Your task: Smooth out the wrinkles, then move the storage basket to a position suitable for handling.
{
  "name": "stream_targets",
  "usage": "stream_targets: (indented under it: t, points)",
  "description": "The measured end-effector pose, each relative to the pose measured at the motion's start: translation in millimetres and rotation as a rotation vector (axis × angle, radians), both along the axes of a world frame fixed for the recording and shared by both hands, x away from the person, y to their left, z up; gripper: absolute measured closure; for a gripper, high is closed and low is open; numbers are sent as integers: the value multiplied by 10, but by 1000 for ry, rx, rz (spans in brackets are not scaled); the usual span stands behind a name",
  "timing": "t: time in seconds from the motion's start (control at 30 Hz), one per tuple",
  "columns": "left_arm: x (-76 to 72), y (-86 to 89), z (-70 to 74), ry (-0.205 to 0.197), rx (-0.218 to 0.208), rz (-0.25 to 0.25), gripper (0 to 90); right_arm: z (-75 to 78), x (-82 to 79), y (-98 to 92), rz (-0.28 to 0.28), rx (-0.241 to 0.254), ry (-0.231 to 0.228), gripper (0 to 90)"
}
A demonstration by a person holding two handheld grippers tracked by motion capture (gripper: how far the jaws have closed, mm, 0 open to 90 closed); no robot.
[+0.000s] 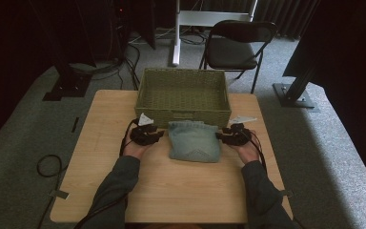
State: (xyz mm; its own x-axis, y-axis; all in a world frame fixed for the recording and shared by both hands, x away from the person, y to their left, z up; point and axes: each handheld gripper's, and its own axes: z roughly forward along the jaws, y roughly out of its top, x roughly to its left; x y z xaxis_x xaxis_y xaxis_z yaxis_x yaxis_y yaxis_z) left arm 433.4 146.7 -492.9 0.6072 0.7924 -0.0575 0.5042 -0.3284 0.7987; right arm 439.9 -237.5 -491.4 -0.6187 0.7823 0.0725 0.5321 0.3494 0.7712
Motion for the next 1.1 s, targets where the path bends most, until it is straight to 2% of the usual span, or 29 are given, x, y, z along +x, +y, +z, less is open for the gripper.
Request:
stream_targets:
  t: [0.4, 0.7, 1.03, 1.1]
  points:
    - [12, 255, 92, -23, 9, 54, 577, 89, 15, -170, -61, -3, -19, 540]
    - [40, 416, 129, -35, 11, 107, 563, 128, 35, -246, -84, -19, -32, 531]
    - [108, 532, 243, -65, -6, 157, 560, 208, 124, -231, -115, -16, -48, 531]
    - [146, 560, 315, -79, -5, 173, 561, 261, 156, -225, -131, -2, -62, 547]
